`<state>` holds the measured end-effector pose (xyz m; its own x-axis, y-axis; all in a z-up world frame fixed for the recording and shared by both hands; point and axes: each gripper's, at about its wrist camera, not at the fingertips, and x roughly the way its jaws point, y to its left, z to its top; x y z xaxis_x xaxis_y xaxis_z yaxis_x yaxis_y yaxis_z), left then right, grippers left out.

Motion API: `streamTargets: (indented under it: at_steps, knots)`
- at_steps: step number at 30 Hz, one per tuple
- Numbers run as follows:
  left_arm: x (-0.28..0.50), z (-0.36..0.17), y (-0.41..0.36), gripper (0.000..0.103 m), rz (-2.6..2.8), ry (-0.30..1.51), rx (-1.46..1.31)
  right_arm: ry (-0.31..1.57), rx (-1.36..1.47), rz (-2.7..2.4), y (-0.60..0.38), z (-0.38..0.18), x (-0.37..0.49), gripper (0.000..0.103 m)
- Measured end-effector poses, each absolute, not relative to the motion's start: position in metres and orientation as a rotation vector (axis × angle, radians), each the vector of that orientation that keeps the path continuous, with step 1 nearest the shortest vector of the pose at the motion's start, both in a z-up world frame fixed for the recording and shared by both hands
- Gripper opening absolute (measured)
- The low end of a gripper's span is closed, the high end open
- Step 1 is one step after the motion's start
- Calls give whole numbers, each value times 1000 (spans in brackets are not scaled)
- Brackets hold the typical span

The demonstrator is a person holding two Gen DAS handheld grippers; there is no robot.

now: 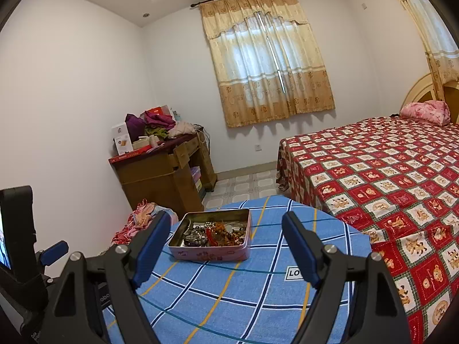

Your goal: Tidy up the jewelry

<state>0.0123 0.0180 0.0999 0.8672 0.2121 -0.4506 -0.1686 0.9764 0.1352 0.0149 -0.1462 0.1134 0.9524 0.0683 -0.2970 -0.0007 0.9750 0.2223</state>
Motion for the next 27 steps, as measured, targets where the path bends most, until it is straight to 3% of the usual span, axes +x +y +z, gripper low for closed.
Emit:
streamTargets:
  at_steps: [27]
  knots:
    - [17,98,19,95,209,493,104,328,221,34,-147,111,21,82]
